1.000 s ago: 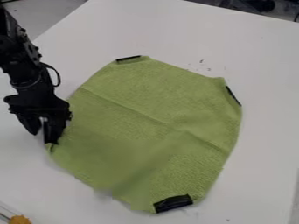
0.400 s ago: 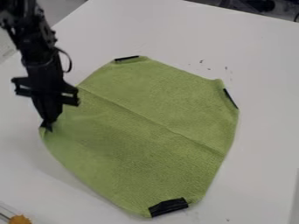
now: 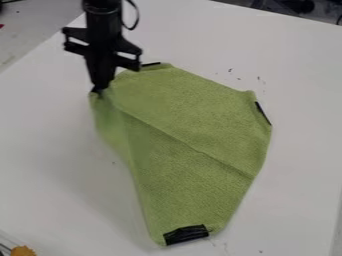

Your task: Fold the cloth from left to right

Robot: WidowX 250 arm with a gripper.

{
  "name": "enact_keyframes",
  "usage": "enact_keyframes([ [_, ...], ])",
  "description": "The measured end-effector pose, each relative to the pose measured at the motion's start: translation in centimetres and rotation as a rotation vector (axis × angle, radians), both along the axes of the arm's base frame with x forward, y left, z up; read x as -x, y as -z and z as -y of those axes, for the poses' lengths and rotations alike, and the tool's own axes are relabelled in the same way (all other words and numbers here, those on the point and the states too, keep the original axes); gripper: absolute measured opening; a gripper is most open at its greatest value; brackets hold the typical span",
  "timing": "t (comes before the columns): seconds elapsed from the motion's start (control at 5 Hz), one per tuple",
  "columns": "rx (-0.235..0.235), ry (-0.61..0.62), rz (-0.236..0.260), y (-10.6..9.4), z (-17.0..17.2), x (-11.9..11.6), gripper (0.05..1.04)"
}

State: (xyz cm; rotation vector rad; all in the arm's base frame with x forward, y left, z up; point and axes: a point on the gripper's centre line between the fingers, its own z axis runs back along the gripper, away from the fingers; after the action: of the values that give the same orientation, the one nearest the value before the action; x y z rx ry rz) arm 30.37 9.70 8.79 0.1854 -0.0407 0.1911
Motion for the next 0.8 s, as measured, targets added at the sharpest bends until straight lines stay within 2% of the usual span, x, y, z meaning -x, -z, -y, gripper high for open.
enact_keyframes([
  [0.2,0.064,0.025,0.008,2.2,2.2,-3.4,0.068],
  [0.4,0.149,0.056,0.038,5.3,4.3,-5.9,0.068],
  [0.6,0.218,0.082,0.078,7.4,5.3,-7.7,0.097],
  [0.8,0.242,0.116,0.122,7.7,5.9,-9.5,0.257],
])
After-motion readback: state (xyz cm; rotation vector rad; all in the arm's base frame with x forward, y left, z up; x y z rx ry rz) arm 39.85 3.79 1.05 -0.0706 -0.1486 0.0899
